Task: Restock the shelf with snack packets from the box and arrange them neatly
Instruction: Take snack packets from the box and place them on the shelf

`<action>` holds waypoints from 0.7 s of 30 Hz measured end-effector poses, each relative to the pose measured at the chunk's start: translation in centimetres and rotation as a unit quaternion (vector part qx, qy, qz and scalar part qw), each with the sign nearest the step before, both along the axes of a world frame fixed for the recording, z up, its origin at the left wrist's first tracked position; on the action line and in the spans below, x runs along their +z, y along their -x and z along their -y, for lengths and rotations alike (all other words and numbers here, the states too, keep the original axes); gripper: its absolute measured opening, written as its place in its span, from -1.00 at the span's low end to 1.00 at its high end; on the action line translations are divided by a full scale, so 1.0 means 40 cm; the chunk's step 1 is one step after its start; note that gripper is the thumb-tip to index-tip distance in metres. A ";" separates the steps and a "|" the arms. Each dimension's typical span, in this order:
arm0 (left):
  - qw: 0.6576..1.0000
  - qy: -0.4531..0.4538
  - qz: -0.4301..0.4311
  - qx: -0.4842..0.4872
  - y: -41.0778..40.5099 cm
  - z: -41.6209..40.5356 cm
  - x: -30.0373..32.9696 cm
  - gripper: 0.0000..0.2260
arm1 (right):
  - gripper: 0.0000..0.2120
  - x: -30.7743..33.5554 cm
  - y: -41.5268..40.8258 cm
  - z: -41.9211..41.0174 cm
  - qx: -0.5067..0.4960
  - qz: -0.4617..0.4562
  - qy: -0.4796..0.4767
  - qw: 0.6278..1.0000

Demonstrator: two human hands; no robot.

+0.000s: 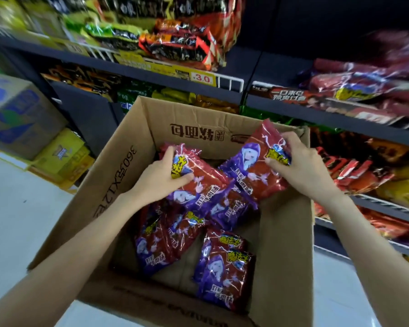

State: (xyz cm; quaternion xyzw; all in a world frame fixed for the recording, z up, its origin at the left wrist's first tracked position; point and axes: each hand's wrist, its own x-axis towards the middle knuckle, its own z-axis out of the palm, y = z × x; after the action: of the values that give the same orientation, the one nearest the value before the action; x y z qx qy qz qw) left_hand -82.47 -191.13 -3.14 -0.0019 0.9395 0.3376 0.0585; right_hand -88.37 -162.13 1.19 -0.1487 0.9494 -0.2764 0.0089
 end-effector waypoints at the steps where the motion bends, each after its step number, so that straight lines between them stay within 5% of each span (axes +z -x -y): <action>1: 0.999 -0.047 0.004 0.024 -0.004 -0.019 0.018 -0.49 | -0.51 0.017 -0.004 -0.028 -0.003 0.001 0.015 1.000; 6: 0.987 -0.152 -0.006 0.054 -0.015 -0.162 0.119 -0.41 | -0.59 0.109 -0.008 -0.182 -0.023 -0.021 0.115 0.993; 13: 0.955 -0.097 -0.259 0.104 -0.030 -0.382 0.287 -0.67 | -0.66 0.239 0.000 -0.411 -0.041 -0.057 0.253 0.965; 17: 0.923 -0.071 -0.360 0.118 0.001 -0.477 0.381 -0.69 | -0.73 0.315 0.031 -0.537 -0.070 -0.059 0.375 0.923; 21: 0.895 0.024 -0.432 0.111 0.068 -0.560 0.467 -0.68 | -0.76 0.393 0.111 -0.651 -0.086 -0.045 0.529 0.843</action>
State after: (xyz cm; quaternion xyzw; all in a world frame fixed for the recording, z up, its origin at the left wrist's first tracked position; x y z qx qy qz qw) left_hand -85.20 -168.75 15.55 0.0389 0.8738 0.2868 -0.3909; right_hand -92.82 -136.08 16.91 -0.0605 0.6672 -0.7295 -0.1379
